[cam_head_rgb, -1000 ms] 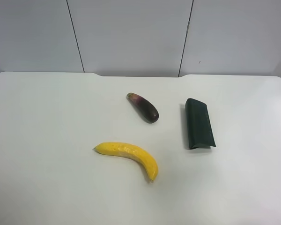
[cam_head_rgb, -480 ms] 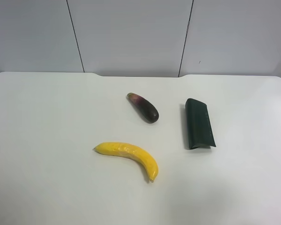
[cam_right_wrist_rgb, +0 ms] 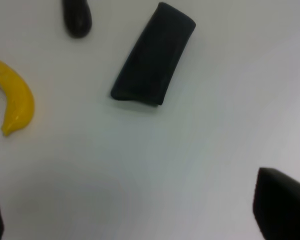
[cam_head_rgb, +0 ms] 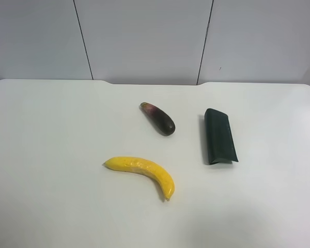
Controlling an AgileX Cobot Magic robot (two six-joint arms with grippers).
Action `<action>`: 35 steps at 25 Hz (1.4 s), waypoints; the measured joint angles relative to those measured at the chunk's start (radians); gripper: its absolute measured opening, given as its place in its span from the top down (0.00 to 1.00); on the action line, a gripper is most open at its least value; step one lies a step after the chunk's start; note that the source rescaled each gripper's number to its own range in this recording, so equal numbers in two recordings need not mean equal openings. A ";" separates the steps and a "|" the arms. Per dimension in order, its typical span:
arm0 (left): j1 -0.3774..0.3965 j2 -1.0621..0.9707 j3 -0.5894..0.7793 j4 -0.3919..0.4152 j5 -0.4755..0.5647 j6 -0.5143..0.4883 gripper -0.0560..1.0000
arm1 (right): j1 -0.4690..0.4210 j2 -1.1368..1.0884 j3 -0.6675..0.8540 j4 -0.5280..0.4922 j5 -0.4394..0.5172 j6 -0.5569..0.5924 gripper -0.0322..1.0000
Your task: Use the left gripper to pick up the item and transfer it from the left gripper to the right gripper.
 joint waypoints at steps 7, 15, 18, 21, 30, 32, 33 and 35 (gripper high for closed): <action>0.000 0.000 0.000 0.000 0.000 0.000 0.00 | 0.000 0.000 0.000 -0.021 0.000 0.033 0.00; 0.000 0.000 0.000 0.000 0.000 0.000 0.00 | 0.000 0.000 0.008 -0.117 -0.051 0.057 0.00; 0.000 0.000 0.000 0.000 0.000 0.000 0.00 | 0.000 0.000 0.030 -0.125 -0.097 0.058 0.00; 0.000 0.000 0.000 0.000 0.000 0.000 0.00 | 0.000 0.000 0.046 -0.125 -0.123 0.061 0.00; 0.000 0.000 0.000 0.000 0.000 0.000 0.00 | 0.000 0.000 0.046 -0.125 -0.132 0.069 0.00; 0.000 0.000 0.000 0.000 0.000 0.000 0.00 | 0.000 0.000 0.046 -0.125 -0.132 0.069 0.00; 0.000 0.000 0.000 0.000 0.000 0.000 0.00 | 0.000 0.000 0.046 -0.125 -0.132 0.069 0.00; 0.001 0.000 0.000 0.000 0.000 0.000 0.00 | 0.000 0.000 0.046 -0.125 -0.132 0.069 0.00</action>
